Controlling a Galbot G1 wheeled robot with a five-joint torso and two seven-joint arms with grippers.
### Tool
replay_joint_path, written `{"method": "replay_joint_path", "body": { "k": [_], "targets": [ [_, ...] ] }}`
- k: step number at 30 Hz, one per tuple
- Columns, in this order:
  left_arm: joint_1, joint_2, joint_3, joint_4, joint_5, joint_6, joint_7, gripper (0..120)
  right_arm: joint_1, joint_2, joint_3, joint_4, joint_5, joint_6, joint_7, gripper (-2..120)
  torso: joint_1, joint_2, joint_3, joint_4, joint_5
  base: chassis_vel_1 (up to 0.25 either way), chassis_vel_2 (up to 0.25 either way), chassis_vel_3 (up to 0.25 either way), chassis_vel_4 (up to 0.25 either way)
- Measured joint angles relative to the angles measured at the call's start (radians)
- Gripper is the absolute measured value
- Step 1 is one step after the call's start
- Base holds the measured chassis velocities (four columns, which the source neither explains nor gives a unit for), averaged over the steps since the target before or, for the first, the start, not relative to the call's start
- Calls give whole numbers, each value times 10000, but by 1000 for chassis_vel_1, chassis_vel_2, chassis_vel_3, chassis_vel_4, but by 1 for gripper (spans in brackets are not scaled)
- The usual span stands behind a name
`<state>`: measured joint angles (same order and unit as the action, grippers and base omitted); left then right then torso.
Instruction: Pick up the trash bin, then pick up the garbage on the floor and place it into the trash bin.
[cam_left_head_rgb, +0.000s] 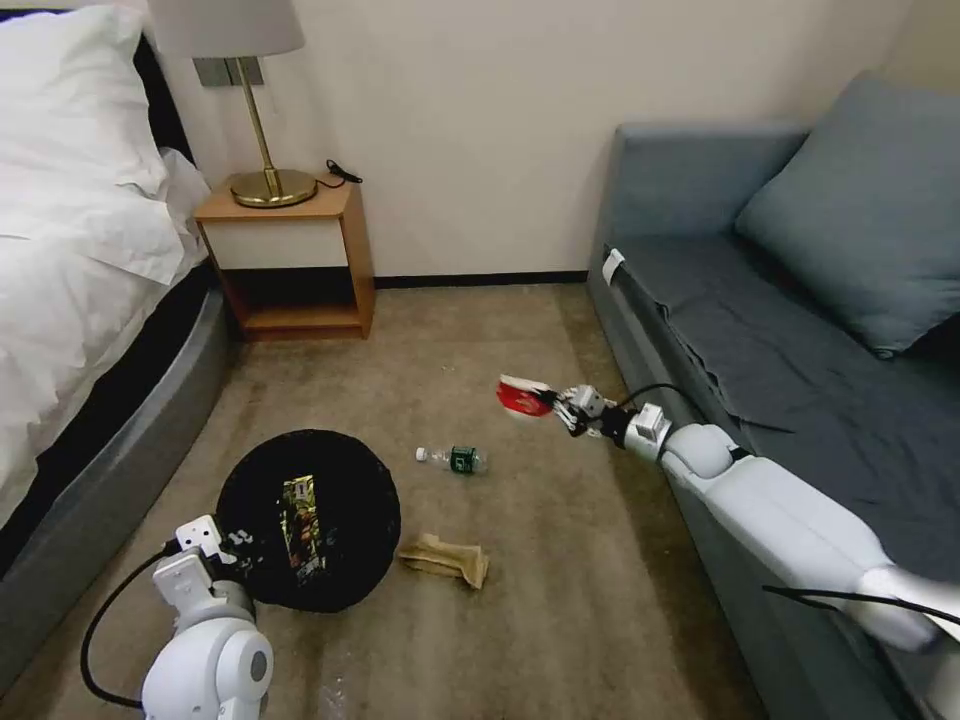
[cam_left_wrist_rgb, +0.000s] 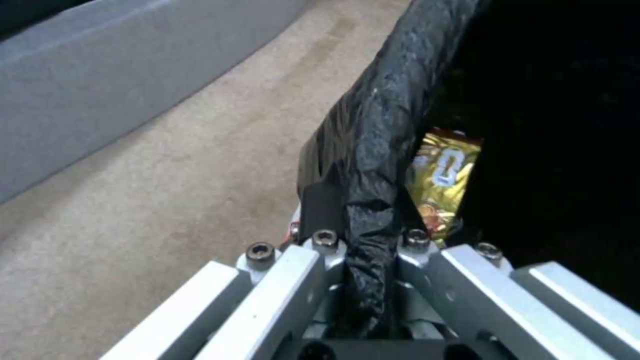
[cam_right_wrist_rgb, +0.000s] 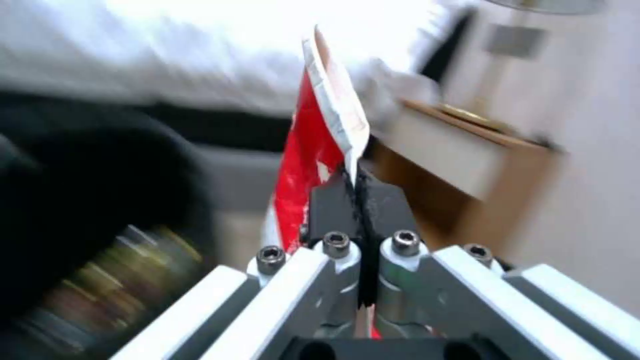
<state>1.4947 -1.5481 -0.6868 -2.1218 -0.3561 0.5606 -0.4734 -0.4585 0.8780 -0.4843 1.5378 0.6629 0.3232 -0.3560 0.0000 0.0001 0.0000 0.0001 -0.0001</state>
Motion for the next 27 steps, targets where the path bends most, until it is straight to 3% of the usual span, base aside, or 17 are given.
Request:
{"method": "replay_joint_path", "body": {
  "k": [5,8,15,19,25,27],
  "targets": [
    [0,-37,50,18,73,11,11,2,63,280,-1328,1644,439,-452,974,0,0,0,0,-1,2,0,0,0,0],
    [22,-65,56,13,112,10,-17,2,277,550,-2012,1765,377,-537,1285,0,0,1,-1,-1,-2,0,0,0,0],
    [57,-147,125,-160,129,50,-13,2,829,1382,-3521,1052,-83,-553,2024,0,0,0,0,-1,-1,0,0,0,0],
    [79,-205,184,-394,123,151,-12,2,1216,2249,-4224,97,-677,-520,2577,0,0,0,0,0,0,0,0,0,0],
    [151,-244,213,-641,106,170,-10,2,1492,2777,-4529,-500,-1016,-541,2872,0,0,-1,0,0,0,0,0,0,0],
    [172,-243,180,-702,99,171,-9,2,1548,2800,-4589,-538,-1053,-574,2964,7,0,-1,0,-2,0,0,0,0,0]
  ]
}}
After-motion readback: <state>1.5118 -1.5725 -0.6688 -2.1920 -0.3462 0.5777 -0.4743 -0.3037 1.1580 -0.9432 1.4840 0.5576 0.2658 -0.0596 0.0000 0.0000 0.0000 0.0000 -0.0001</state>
